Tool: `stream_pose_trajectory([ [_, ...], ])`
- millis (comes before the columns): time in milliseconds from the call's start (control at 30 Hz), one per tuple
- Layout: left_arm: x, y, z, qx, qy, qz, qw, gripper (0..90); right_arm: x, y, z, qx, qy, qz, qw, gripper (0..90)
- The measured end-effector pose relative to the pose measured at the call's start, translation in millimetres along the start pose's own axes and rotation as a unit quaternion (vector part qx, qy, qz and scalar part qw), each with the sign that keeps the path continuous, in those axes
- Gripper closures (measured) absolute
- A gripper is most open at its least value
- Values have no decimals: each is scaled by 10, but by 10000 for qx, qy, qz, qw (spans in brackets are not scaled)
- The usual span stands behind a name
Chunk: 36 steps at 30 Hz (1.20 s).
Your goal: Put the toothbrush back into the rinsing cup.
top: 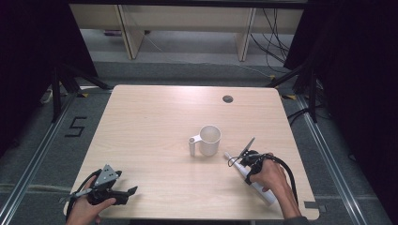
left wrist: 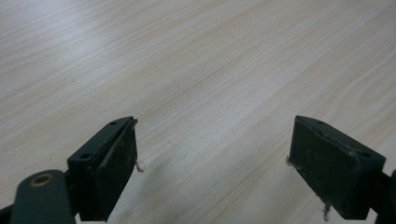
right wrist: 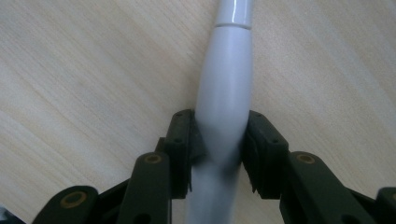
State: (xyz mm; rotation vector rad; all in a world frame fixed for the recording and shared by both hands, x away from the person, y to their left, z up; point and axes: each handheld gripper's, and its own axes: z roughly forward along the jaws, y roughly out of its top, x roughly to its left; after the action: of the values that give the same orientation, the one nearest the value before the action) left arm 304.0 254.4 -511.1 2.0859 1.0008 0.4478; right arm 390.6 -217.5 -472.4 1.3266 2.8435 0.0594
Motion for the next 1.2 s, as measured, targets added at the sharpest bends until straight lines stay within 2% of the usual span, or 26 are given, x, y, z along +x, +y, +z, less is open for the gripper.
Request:
stream_pose_trajectory([
  [67,5,5,-5,52,37,7,10000,148,-40,11,19,31,-53,-207,9998,661],
  [100,6,4,-6,45,33,10,10000,148,-39,24,20,37,-71,-214,9997,663],
  [133,7,4,-6,39,34,10,10000,148,-32,31,20,80,-90,-212,9997,665],
  [200,7,4,-6,38,32,7,10000,148,20,49,-6,215,-93,-32,9997,666],
  [267,-1,4,-6,12,0,-29,10000,148,26,51,-5,207,-95,-5,9997,668],
  [367,-1,2,-3,-50,3,-48,10000,148,-2,31,4,21,-160,-297,9994,669],
  [400,-5,0,-1,-67,11,-70,10000,148,0,20,5,-24,-160,-267,9995,669],
  [433,6,3,-7,20,31,-7,10000,148,-2,10,-8,-30,-166,-250,9995,670],
  [500,8,2,-4,32,24,33,10000,148,12,-21,-41,-108,-146,-114,9998,669],
  [533,3,2,-3,18,-15,15,10000,148,5,-34,-59,-128,-125,-152,9997,670],
  [567,3,0,0,6,-2,15,10000,148,-39,-52,-55,-226,-128,-422,9988,670],
  [600,1,-1,2,-2,3,7,10000,148,-31,-60,-59,-349,-58,-420,9985,670],
  [633,2,-1,2,1,0,16,10000,148,-12,-72,-99,-250,-95,-297,9992,670],
  [667,2,-1,3,-5,3,5,10000,148,-29,-81,-112,-388,-57,-431,9983,670],
  [700,1,0,2,-1,9,-4,10000,148,0,-83,-161,-362,-58,-247,9990,670],
  [733,0,2,-1,14,15,-9,10000,148,-28,-104,-194,-469,-48,-359,9982,670],
  [767,1,2,-1,8,11,-5,10000,148,5,-116,-240,-390,-25,-81,9992,670],
  [800,1,2,-1,5,16,-7,10000,148,-32,-134,-283,-636,-42,-318,9975,670],
  [900,1,1,5,-29,27,-31,10000,148,-60,-173,-429,-874,-80,-353,9955,670],
  [933,5,2,-2,8,21,2,10000,148,-74,-191,-501,-1018,-68,-329,9942,670],
  [1000,6,5,-4,23,10,9,10000,148,-74,-216,-600,-1182,-33,-115,9929,670],
  [1067,4,5,-3,25,9,-3,10000,148,-94,-230,-698,-1441,-52,-43,9895,670],
  [1100,2,3,0,2,22,-2,10000,148,-116,-233,-734,-1577,-51,-126,9874,670],
  [1200,4,3,1,-5,23,-2,10000,148,-133,-228,-809,-1920,-41,1,9814,670],
])
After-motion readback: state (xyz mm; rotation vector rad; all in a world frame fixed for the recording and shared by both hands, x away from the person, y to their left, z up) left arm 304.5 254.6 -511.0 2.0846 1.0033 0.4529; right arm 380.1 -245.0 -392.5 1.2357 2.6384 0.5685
